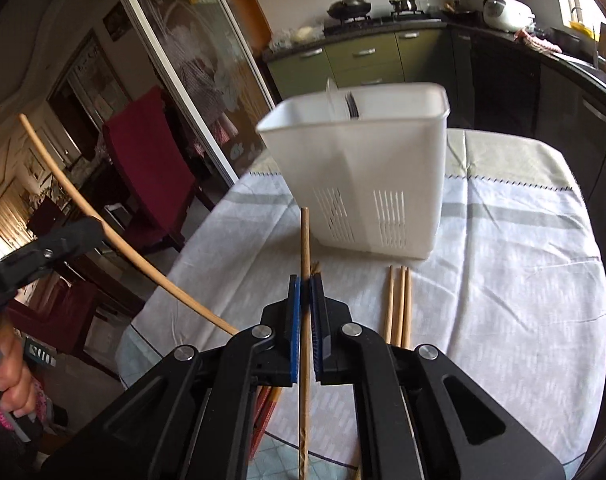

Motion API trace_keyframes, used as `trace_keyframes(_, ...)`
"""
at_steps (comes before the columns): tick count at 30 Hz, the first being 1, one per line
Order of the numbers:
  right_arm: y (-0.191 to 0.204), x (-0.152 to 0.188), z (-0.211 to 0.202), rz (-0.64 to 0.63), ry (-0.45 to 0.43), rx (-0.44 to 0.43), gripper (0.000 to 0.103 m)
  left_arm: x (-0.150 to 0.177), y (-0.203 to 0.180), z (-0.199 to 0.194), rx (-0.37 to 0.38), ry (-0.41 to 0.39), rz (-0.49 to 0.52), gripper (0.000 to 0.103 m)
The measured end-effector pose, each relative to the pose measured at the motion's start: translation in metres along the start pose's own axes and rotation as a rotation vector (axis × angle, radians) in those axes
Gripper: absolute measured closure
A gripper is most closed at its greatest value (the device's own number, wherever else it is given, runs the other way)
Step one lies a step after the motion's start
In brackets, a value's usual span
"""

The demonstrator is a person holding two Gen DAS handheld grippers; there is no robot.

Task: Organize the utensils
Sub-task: 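Lower the chopstick into the holder and open the left tool while the right tool carries its chopstick over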

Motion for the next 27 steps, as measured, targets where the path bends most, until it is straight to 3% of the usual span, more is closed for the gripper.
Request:
trace_keyframes(5, 0.003, -0.012, -0.041, -0.015, -0.092, -0.020, 0.097, -0.006, -0.005, -0.004, -0.001, -0.009, 0.021, 0.096)
trace_keyframes(18, 0.021, -0.040, -0.095, -0.069, -0.204, -0.048, 0.097, -0.050, -0.018, -0.028, 0.002, -0.086, 0.068, 0.096)
trace_keyframes(27, 0.042, -0.111, -0.157, -0.117, -0.351, -0.026, 0.097, -0.118, -0.032, -0.040, 0.016, -0.198, 0.090, 0.096)
Point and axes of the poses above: each gripper's, at about its wrist camera, not at the fingertips, and z roughly the way its jaws point, y to its left, x to its underside, the point moved 9 cm from there along z, roughly the way its jaws point, and after that the axes turned 7 degrees about z, right-handed, at the moved point
